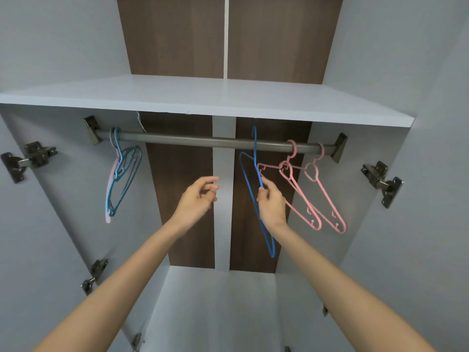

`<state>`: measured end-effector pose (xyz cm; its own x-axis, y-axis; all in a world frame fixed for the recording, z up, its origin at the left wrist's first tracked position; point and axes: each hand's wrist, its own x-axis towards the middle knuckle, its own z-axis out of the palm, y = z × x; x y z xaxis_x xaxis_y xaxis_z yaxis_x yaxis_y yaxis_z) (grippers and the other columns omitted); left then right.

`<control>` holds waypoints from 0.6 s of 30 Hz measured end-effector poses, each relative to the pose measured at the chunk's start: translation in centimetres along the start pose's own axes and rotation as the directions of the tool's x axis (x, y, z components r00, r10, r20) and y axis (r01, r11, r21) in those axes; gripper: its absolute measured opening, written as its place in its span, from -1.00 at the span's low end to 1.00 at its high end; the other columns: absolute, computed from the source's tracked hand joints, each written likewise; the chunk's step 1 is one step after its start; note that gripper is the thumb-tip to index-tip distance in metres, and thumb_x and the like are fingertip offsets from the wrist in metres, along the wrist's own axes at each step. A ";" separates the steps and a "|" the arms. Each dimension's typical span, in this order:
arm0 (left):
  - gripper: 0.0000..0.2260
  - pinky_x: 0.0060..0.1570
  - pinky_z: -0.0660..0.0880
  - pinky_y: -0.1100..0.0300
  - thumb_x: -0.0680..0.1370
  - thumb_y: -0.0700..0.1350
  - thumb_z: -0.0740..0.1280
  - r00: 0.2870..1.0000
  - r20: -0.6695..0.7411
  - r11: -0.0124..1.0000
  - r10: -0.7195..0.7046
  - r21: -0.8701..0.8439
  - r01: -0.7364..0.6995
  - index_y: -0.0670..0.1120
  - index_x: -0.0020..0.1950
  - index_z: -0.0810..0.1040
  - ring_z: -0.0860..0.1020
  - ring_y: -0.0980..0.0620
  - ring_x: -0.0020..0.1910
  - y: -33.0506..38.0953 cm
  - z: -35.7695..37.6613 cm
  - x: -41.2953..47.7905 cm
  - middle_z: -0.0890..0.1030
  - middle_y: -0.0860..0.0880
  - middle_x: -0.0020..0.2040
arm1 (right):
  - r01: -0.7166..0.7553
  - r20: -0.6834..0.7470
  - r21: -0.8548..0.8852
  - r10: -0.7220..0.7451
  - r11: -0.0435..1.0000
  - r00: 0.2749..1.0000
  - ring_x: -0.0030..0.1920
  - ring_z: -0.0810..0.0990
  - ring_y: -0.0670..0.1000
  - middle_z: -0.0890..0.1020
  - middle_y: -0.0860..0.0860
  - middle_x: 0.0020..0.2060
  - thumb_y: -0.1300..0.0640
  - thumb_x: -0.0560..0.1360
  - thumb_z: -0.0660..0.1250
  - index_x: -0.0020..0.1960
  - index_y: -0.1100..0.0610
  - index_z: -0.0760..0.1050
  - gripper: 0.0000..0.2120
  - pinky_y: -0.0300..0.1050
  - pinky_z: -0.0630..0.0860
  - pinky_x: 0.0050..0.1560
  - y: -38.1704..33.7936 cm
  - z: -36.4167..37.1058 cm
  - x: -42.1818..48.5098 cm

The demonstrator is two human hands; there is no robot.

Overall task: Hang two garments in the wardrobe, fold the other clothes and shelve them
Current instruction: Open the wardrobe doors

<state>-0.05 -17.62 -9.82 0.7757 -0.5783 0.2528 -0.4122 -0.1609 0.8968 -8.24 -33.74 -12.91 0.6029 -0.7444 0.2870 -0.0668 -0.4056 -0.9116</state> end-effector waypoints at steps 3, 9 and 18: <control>-0.68 -0.07 0.50 0.36 0.61 -0.21 0.20 1.000 0.016 1.000 0.011 0.015 -0.011 -0.06 0.36 0.42 0.57 0.03 0.04 -0.3 -0.8 -2.0 0.56 -0.03 0.13 | 0.027 -0.006 -0.027 -0.027 0.999 1.000 -0.44 0.42 -0.20 0.47 -0.08 -0.35 0.24 0.61 0.16 0.36 0.15 0.42 -0.67 -0.44 0.38 -0.40 -0.7 -0.6 -3.1; -0.65 -0.09 0.44 0.45 0.60 -0.14 0.24 0.995 0.030 0.993 0.092 0.067 -0.094 0.04 0.38 0.39 0.53 0.19 -0.07 -2.3 -4.1 -8.9 0.54 0.02 0.17 | 0.129 0.051 -0.136 -0.123 0.982 0.991 -0.48 0.40 -0.23 0.41 -0.14 -0.54 0.19 0.57 0.24 0.19 0.06 0.55 -0.77 -0.45 0.36 -0.36 -2.4 -1.0 -13.3; -0.41 0.46 -0.06 0.02 0.59 0.12 0.20 0.943 0.165 0.831 0.288 0.446 -0.331 0.05 0.55 0.07 -0.04 0.08 0.54 -4.4 -9.2 -20.8 0.07 0.09 0.56 | 0.288 0.281 -0.241 -0.217 0.927 0.935 -0.44 0.47 -0.06 0.52 -0.03 -0.48 -0.02 0.55 0.29 0.09 -0.19 0.49 -0.86 -0.01 0.51 -0.25 -5.0 -1.9 -26.4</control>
<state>-9.93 2.47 -15.71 0.5344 -0.7238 0.4364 -0.8130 -0.2992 0.4994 -25.33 -13.12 -15.39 0.8017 -0.4585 0.3835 -0.0800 -0.7181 -0.6914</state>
